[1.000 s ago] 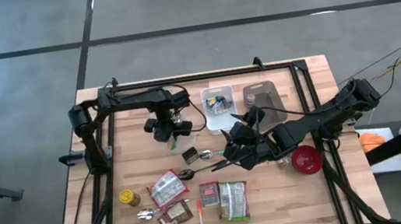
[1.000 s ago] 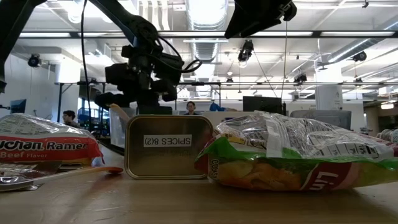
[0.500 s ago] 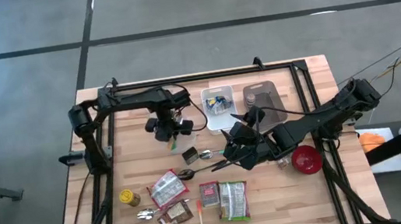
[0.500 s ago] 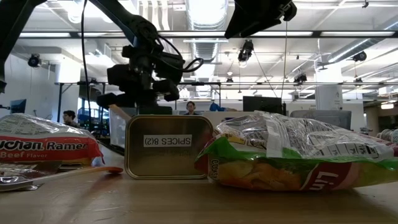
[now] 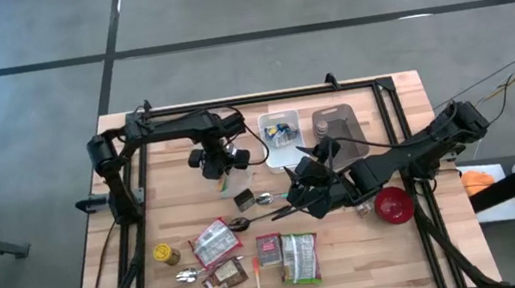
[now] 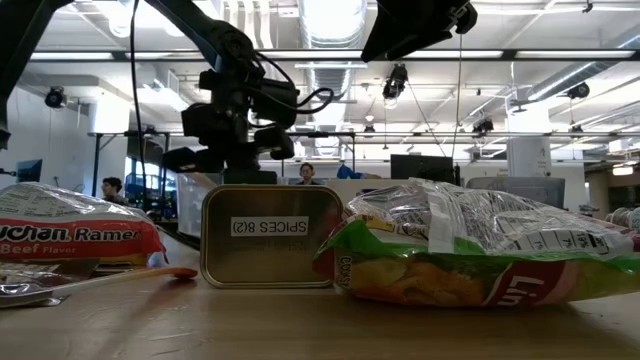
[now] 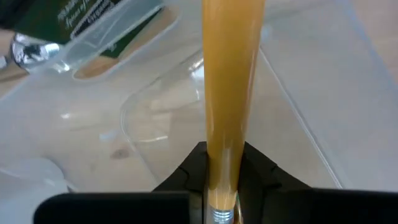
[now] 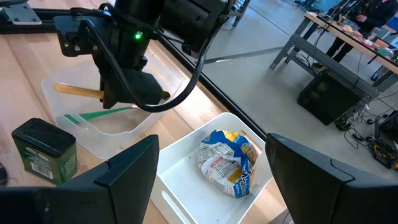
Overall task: Pick & Place Food Item
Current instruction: Put the yellow spoon into the transparent bin
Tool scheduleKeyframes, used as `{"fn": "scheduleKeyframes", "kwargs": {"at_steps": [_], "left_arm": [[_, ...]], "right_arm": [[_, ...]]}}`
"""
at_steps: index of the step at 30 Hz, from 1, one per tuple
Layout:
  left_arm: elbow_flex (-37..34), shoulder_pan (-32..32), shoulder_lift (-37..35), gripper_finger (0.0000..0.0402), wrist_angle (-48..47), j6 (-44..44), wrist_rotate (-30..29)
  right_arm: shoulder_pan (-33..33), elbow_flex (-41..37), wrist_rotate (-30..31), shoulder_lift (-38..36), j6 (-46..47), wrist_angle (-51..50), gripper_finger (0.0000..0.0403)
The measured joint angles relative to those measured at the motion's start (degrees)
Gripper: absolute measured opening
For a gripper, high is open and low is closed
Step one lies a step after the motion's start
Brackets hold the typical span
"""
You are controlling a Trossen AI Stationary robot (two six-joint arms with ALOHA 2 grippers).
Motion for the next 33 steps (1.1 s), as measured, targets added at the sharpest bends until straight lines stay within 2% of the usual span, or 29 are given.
{"fn": "scheduleKeyframes", "kwargs": {"at_steps": [9, 16, 27, 33], "left_arm": [[-0.09, 0.0, -1.93, 0.005, 0.73, -3.33, -1.97], [-0.55, 0.0, -1.99, 0.005, 2.93, -9.36, -1.99], [-5.4, -0.02, -2.26, 0.005, 11.35, -13.39, -3.56], [-6.78, -0.07, -2.53, 0.005, 12.56, -13.01, -4.38]], "right_arm": [[0.0, 0.0, 0.0, 0.0, 0.01, 0.0, 0.0293], [0.0, 0.0, 0.0, 0.0, 0.01, 0.0, 0.0293], [0.01, 0.0, 0.0, 0.0, 0.0, 0.0, 0.0293], [-0.01, 0.0, 0.0, 0.0, 0.01, -0.01, 0.0293]]}}
